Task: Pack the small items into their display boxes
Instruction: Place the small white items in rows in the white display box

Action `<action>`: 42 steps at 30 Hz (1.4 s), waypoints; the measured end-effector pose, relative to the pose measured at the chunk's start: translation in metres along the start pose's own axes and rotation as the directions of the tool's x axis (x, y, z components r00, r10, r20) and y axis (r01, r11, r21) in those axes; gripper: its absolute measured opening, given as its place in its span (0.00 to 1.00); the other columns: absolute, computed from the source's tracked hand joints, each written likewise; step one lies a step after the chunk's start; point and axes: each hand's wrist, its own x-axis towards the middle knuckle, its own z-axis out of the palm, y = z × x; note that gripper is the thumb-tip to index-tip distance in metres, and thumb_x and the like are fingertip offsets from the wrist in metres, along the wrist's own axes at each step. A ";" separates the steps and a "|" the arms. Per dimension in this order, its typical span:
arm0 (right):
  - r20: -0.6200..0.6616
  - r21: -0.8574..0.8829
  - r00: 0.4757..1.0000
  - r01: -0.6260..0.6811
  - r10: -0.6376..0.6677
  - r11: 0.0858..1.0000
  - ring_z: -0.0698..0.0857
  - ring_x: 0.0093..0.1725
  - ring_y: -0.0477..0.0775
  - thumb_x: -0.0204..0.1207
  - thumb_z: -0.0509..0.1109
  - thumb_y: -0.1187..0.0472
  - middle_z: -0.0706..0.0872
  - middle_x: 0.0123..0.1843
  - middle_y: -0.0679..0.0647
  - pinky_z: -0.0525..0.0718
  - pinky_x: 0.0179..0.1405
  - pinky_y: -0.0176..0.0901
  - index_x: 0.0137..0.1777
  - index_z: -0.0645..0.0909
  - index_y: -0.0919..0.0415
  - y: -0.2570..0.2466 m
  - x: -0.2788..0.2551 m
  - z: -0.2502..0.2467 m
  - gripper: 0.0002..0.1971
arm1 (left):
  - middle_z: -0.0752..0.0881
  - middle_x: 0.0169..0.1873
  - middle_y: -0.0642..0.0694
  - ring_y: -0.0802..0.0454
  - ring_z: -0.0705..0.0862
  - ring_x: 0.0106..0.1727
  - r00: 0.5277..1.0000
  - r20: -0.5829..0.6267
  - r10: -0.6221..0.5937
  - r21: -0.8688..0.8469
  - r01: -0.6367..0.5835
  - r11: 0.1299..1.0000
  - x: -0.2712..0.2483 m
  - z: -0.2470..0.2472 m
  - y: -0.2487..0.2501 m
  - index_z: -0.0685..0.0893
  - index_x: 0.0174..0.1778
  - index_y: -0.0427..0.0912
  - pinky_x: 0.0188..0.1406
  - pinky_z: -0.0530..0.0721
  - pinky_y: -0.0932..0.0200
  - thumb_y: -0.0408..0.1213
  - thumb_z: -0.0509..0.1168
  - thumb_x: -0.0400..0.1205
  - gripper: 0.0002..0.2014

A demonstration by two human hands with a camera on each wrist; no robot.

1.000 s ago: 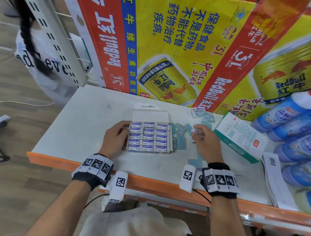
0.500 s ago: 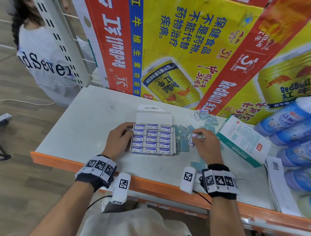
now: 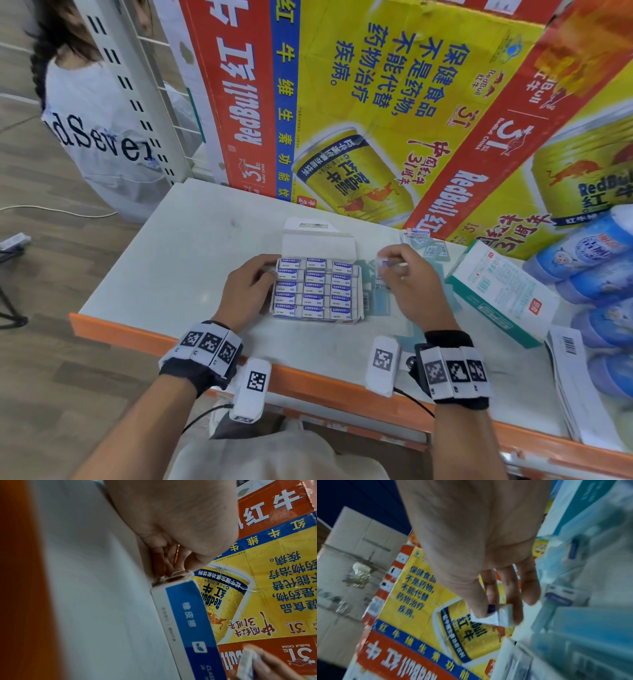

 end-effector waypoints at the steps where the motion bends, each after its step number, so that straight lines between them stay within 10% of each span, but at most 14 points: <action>1: 0.069 -0.006 0.997 0.025 -0.025 1.000 0.82 0.38 0.38 0.79 0.65 0.62 0.81 0.44 0.43 0.79 0.34 0.27 0.53 0.79 0.51 -0.007 0.002 0.005 0.06 | 0.89 0.45 0.52 0.52 0.87 0.48 1.000 0.000 0.001 0.000 -0.001 1.000 0.000 0.000 0.000 0.85 0.56 0.53 0.43 0.88 0.47 0.44 0.56 0.74 0.18; 5: 0.262 -0.039 0.964 0.045 -0.034 0.998 0.85 0.31 0.47 0.81 0.63 0.60 0.80 0.46 0.48 0.82 0.33 0.34 0.56 0.79 0.51 -0.025 0.010 0.028 0.07 | 0.89 0.45 0.54 0.53 0.87 0.48 1.000 -0.003 0.008 -0.008 -0.008 1.000 0.001 0.000 -0.002 0.85 0.56 0.52 0.48 0.86 0.48 0.43 0.57 0.74 0.18; 9: 0.355 -0.162 0.934 0.102 -0.038 0.981 0.79 0.34 0.33 0.77 0.67 0.63 0.82 0.42 0.46 0.74 0.35 0.22 0.52 0.79 0.55 -0.025 0.013 0.041 0.06 | 0.89 0.45 0.56 0.57 0.86 0.48 1.000 0.003 0.025 0.006 -0.025 1.000 0.001 0.000 -0.003 0.85 0.56 0.52 0.49 0.83 0.57 0.42 0.57 0.74 0.18; 15: 0.321 -0.201 0.944 0.146 -0.076 0.969 0.78 0.38 0.42 0.76 0.68 0.67 0.79 0.45 0.50 0.78 0.45 0.34 0.48 0.83 0.59 -0.027 0.012 0.051 0.05 | 0.89 0.46 0.53 0.55 0.86 0.49 1.000 0.004 0.021 0.012 -0.021 1.000 0.003 0.001 -0.003 0.85 0.57 0.51 0.50 0.83 0.56 0.42 0.56 0.74 0.19; 21: 0.315 -0.239 0.945 0.167 -0.086 0.957 0.78 0.38 0.40 0.74 0.69 0.70 0.73 0.48 0.47 0.74 0.45 0.23 0.49 0.82 0.59 -0.027 0.013 0.058 0.07 | 0.89 0.48 0.53 0.54 0.86 0.51 1.000 0.004 0.030 0.029 -0.030 0.999 0.002 0.000 -0.002 0.85 0.57 0.49 0.55 0.83 0.51 0.42 0.57 0.74 0.19; 35: 0.337 -0.371 0.930 0.275 -0.147 0.887 0.82 0.46 0.52 0.76 0.68 0.67 0.77 0.50 0.50 0.84 0.50 0.52 0.49 0.81 0.56 -0.028 0.012 0.059 0.06 | 0.89 0.48 0.55 0.57 0.85 0.51 1.000 0.002 0.022 0.054 -0.023 0.998 0.001 0.000 0.001 0.85 0.57 0.51 0.55 0.83 0.51 0.42 0.56 0.73 0.19; 42: 0.296 -0.270 0.943 0.235 -0.151 0.934 0.82 0.50 0.49 0.76 0.69 0.65 0.78 0.51 0.51 0.83 0.53 0.45 0.53 0.85 0.55 -0.023 0.014 0.055 0.09 | 0.89 0.47 0.57 0.58 0.86 0.50 1.000 -0.006 0.014 0.050 -0.014 0.999 0.000 0.000 0.003 0.85 0.56 0.52 0.54 0.83 0.53 0.42 0.56 0.74 0.19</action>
